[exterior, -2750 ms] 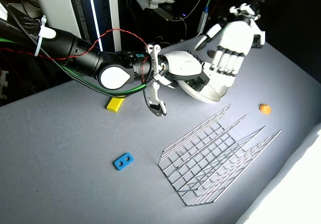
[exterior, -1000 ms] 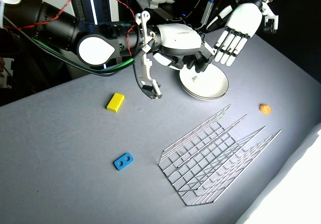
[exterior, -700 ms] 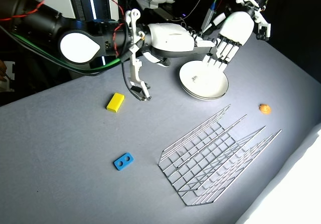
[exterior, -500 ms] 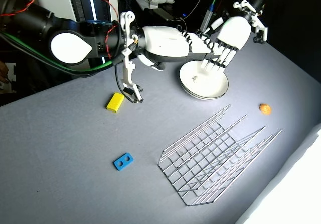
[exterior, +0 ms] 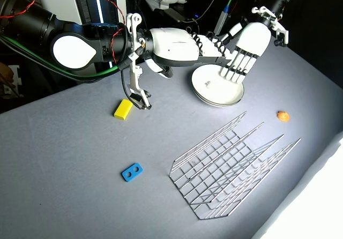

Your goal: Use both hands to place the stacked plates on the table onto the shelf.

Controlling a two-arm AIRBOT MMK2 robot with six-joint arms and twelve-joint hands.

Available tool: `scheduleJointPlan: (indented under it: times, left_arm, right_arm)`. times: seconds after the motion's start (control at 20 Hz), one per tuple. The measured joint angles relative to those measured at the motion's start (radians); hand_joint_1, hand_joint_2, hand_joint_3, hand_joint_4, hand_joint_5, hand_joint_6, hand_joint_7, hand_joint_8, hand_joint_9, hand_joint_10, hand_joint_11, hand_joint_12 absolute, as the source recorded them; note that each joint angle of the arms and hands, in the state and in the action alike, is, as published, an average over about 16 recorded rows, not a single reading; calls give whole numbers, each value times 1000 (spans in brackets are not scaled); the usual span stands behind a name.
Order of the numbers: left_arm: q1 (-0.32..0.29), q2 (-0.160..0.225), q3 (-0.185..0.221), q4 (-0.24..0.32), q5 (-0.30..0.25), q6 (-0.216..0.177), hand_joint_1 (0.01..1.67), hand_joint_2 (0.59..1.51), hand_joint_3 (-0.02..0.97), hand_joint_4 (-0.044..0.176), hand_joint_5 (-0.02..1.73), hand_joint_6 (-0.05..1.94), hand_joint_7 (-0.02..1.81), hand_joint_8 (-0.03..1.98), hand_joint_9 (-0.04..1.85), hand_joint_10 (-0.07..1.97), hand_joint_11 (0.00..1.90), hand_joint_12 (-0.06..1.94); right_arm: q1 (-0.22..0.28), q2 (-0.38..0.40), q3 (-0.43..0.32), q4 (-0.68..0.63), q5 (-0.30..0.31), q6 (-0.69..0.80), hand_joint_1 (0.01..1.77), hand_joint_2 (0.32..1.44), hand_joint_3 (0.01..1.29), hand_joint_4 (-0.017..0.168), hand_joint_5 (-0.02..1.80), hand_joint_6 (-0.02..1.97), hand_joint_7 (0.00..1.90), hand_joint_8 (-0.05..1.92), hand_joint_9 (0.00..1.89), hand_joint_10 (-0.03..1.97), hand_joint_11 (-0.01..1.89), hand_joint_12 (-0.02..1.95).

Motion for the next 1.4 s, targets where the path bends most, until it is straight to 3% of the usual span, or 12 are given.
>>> scheduleJointPlan:
  times: [0.25,0.6,1.05,1.4]
  left_arm:
    - [22,-15,-11,-29,15,0,19,1130,19,-1,10,1,5,-5,19,9,16,-13]
    - [26,-38,-65,-88,54,0,19,1126,19,-3,8,-11,-4,-11,16,9,16,3]
    - [-6,-56,-154,-176,124,0,19,1128,20,-1,11,-12,-11,-15,18,12,15,16]
    - [-27,-61,-192,-214,161,0,20,1131,20,-2,11,-10,-12,-15,20,12,16,17]
  right_arm:
    - [0,-5,0,-2,11,-11,1110,881,15,-3,21,18,10,15,13,-4,19,10]
    - [1,-16,3,-10,17,-57,1104,878,15,-3,21,18,11,15,12,-3,23,37]
    - [1,-96,61,-8,-20,-171,1109,848,15,-3,21,18,17,15,12,-3,20,280]
    - [1,-185,149,15,-77,-250,1062,893,15,-3,73,19,79,15,63,9,15,525]
